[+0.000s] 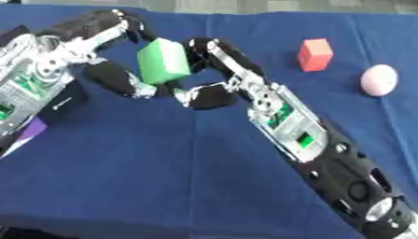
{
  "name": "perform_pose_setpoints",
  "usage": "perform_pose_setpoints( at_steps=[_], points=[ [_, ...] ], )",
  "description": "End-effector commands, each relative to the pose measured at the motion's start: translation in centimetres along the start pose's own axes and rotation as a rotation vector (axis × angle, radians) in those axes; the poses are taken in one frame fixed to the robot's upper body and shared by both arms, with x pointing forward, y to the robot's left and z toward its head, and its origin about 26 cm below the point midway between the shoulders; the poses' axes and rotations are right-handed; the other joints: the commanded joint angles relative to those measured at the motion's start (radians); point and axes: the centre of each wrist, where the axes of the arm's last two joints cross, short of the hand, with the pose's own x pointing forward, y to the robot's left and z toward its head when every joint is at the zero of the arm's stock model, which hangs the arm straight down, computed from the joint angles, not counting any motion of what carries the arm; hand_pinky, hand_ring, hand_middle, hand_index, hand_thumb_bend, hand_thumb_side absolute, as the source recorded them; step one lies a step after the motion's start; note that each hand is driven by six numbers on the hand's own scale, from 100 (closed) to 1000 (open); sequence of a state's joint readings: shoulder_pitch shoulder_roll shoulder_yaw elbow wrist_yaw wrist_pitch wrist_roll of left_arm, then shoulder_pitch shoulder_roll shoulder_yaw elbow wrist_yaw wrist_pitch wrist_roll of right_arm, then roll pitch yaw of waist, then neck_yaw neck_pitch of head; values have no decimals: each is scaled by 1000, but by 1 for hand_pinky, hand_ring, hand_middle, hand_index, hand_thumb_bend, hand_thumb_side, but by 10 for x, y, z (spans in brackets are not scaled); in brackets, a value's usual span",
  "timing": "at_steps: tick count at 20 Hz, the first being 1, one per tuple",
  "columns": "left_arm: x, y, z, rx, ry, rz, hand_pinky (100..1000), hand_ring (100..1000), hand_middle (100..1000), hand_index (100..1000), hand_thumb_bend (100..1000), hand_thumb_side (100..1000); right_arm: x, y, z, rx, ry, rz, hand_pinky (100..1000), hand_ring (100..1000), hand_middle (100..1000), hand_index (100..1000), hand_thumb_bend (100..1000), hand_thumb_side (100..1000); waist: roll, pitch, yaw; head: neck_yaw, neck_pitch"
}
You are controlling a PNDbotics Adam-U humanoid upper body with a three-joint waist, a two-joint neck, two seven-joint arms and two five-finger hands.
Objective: Pick up the objects with one hand, pass them to the other hand, and then place them into the box on the other side of the table.
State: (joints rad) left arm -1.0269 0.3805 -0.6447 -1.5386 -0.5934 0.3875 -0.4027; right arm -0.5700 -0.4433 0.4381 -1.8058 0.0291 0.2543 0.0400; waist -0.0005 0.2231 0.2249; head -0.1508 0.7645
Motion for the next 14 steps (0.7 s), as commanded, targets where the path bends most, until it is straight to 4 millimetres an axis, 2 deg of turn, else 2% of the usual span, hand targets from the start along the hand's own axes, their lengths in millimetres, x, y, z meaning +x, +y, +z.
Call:
perform_pose_setpoints(
  at_steps=[1, 4, 10, 14],
  points=[
    [1, 9, 0, 35, -2, 4, 825, 757, 732, 790, 534, 445, 11, 2, 1, 28, -44, -3, 744, 710, 492, 521, 100, 100, 1, -14, 0, 3, 1],
    [2, 10, 0, 36, -9, 12, 822, 751, 717, 763, 455, 408, 11, 2, 1, 29, -42, -1, 743, 710, 491, 520, 100, 100, 2, -14, 0, 3, 1],
    [7, 12, 3, 50, -27, 42, 815, 733, 674, 721, 363, 368, 10, 2, 1, 29, -34, 3, 742, 710, 491, 520, 100, 100, 1, -13, 0, 3, 0],
    [8, 12, 4, 47, -29, 58, 804, 704, 630, 671, 227, 279, 10, 3, 1, 30, -33, 1, 742, 710, 490, 519, 100, 100, 1, -12, 0, 5, -1]
  ],
)
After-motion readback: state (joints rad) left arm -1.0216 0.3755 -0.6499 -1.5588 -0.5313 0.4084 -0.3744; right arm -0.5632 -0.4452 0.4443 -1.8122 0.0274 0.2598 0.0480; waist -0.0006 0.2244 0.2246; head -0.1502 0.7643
